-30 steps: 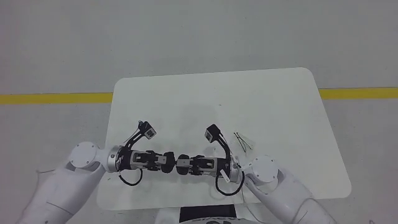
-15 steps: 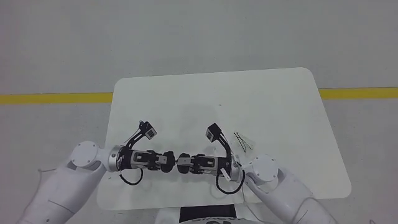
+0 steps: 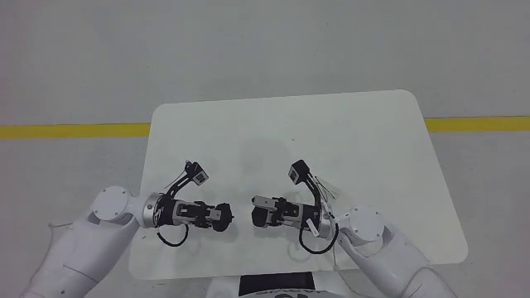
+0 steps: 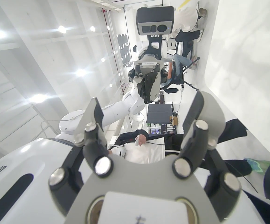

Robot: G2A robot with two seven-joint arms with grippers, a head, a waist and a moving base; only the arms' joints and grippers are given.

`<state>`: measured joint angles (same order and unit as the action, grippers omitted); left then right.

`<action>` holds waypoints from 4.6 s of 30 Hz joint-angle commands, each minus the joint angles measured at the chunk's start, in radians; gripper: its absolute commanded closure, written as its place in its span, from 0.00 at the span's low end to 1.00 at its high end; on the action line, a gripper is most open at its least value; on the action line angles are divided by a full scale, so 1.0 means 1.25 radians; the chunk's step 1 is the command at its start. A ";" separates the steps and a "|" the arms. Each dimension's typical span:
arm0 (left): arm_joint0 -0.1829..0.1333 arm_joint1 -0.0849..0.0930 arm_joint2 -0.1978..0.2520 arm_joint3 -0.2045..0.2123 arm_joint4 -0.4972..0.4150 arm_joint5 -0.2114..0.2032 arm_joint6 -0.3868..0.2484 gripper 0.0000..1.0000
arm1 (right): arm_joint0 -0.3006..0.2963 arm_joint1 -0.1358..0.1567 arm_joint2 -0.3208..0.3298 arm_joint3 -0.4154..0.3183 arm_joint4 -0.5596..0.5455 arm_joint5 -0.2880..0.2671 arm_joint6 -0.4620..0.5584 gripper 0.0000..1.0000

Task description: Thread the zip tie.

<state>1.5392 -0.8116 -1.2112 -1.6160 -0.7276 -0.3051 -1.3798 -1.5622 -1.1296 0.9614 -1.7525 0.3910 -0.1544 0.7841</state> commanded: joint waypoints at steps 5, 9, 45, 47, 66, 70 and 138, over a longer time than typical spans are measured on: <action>0.000 0.000 0.000 0.000 0.000 0.000 0.001 1.00 | 0.000 0.000 0.000 0.000 0.000 0.000 0.000 0.00; -0.022 -0.001 -0.001 -0.012 0.127 -0.028 0.052 1.00 | 0.000 0.000 0.000 0.000 0.000 0.000 0.000 0.00; -0.222 -0.084 -0.080 0.168 0.130 -0.028 -0.008 1.00 | 0.000 0.000 0.000 0.000 0.000 0.000 0.000 0.00; -0.222 -0.084 -0.080 0.168 0.130 -0.028 -0.008 1.00 | 0.000 0.000 0.000 0.000 0.000 0.000 0.000 0.00; -0.222 -0.084 -0.080 0.168 0.130 -0.028 -0.008 1.00 | -0.021 0.064 0.094 -0.276 -0.547 0.213 0.166 0.00; -0.222 -0.084 -0.080 0.168 0.130 -0.028 -0.008 1.00 | -0.021 0.064 0.094 -0.276 -0.547 0.213 0.166 0.00; -0.222 -0.084 -0.080 0.168 0.130 -0.028 -0.008 1.00 | 0.094 0.043 0.008 -0.161 -1.131 0.395 0.330 0.60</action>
<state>1.2617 -0.9172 -1.3108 -1.4064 -0.5652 -0.3400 -1.3900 -1.4408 -1.0749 0.9687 -1.9539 -1.0131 0.3400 1.1973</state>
